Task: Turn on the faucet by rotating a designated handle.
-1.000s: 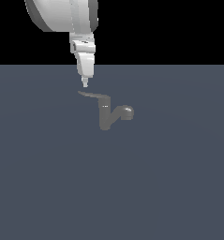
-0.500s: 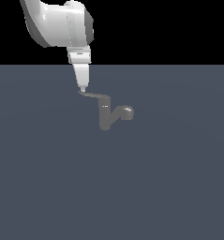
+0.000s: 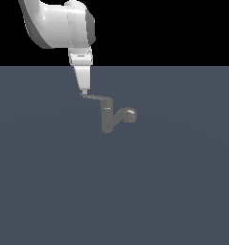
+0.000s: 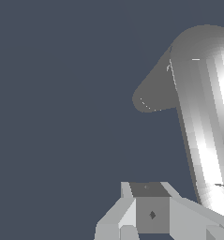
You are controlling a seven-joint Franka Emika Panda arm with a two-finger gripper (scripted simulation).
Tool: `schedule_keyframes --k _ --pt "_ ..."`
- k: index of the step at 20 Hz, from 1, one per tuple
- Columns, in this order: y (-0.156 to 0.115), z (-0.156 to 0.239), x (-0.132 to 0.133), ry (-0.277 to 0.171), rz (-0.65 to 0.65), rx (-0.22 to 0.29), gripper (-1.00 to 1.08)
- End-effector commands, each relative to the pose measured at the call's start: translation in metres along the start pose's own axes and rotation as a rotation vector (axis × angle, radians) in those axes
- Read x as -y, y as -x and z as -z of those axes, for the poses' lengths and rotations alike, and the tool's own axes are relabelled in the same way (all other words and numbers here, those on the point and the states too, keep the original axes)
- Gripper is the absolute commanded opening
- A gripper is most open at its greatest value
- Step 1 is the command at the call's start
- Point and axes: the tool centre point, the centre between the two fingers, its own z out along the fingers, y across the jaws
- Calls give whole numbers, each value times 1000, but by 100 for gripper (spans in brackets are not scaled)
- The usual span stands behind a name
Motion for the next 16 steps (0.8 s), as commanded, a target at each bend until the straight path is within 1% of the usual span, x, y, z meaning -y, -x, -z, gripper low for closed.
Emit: schedule_keyframes --k 1,16 --pt "1 0 -6 0 0 0 -100" --pt "7 0 -42 0 0 0 -100"
